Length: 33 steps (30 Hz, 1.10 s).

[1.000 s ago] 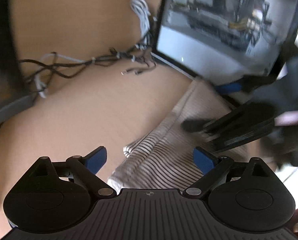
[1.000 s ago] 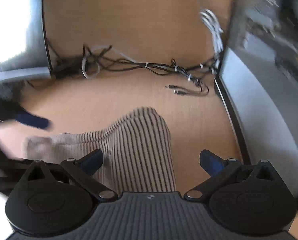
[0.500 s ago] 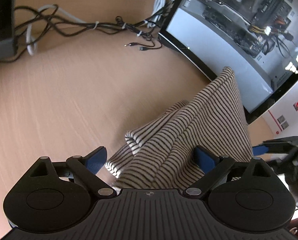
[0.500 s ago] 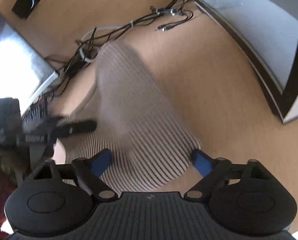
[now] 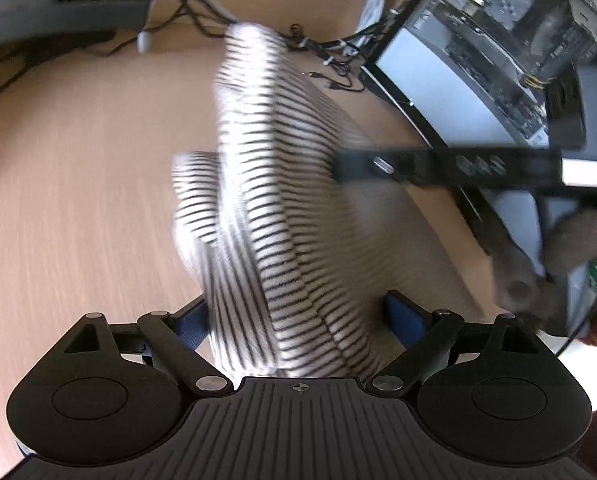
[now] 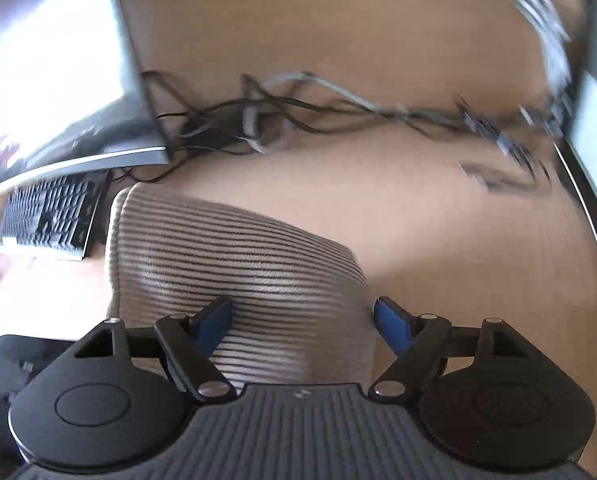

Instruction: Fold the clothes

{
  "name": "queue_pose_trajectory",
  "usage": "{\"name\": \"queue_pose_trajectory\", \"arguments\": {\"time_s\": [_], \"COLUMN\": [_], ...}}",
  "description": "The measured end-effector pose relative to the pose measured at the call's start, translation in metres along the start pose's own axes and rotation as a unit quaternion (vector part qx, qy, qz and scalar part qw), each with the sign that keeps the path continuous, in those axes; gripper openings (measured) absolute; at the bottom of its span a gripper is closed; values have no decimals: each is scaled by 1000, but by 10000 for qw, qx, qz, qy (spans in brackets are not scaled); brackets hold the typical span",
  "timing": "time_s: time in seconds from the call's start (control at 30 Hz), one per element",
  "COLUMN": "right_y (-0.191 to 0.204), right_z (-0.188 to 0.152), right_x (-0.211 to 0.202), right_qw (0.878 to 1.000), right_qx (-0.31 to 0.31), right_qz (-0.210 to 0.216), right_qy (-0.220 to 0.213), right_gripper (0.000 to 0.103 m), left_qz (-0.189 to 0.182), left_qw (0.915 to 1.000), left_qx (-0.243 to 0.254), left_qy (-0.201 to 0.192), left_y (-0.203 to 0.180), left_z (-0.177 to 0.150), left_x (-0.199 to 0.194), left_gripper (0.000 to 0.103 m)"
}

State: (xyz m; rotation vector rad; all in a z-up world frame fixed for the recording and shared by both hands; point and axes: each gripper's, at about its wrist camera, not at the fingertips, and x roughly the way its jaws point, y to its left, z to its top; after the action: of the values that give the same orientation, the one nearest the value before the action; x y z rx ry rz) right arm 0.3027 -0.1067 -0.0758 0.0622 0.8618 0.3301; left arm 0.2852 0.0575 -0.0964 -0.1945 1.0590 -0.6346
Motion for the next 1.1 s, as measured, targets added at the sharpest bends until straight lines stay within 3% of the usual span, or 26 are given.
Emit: {"name": "queue_pose_trajectory", "arguments": {"time_s": [0.2, 0.4, 0.53, 0.6, 0.73, 0.87, 0.97, 1.07, 1.1], "right_y": [16, -8, -22, -23, -16, 1, 13, 30, 35], "right_z": [6, -20, -48, -62, -78, -81, -75, -71, -69], "right_x": [-26, -56, -66, -66, -56, -45, -43, -42, -42], "right_qw": [9981, 9986, 9975, 9964, 9944, 9972, 9945, 9804, 9736], "right_qx": [-509, -96, 476, 745, 1035, 332, -333, -1257, -1538], "right_qz": [64, -391, -480, -394, -172, -662, -996, -1505, -1661], "right_qy": [-337, -345, -202, -95, 122, 98, 5, -212, -288], "right_gripper": [85, 87, 90, 99, 101, 101, 101, 100, 95], "left_qz": [-224, -400, -195, 49, 308, 964, 1240, 1409, 1468], "left_qw": [9997, 9992, 9986, 9969, 9937, 9898, 9876, 9851, 9840], "left_qx": [-96, 86, -3, -101, -454, -342, -205, -60, -10], "left_qy": [44, -35, -496, -785, -973, -990, -935, -989, -1007], "left_y": [-20, -30, -17, -8, 12, 13, 9, 6, 5], "left_z": [-13, -11, -3, 6, 26, 42, 48, 43, 41], "left_x": [4, -18, -52, -64, -60, -40, -33, -38, -40], "left_gripper": [93, 93, 95, 97, 97, 92, 91, 91, 91]}}
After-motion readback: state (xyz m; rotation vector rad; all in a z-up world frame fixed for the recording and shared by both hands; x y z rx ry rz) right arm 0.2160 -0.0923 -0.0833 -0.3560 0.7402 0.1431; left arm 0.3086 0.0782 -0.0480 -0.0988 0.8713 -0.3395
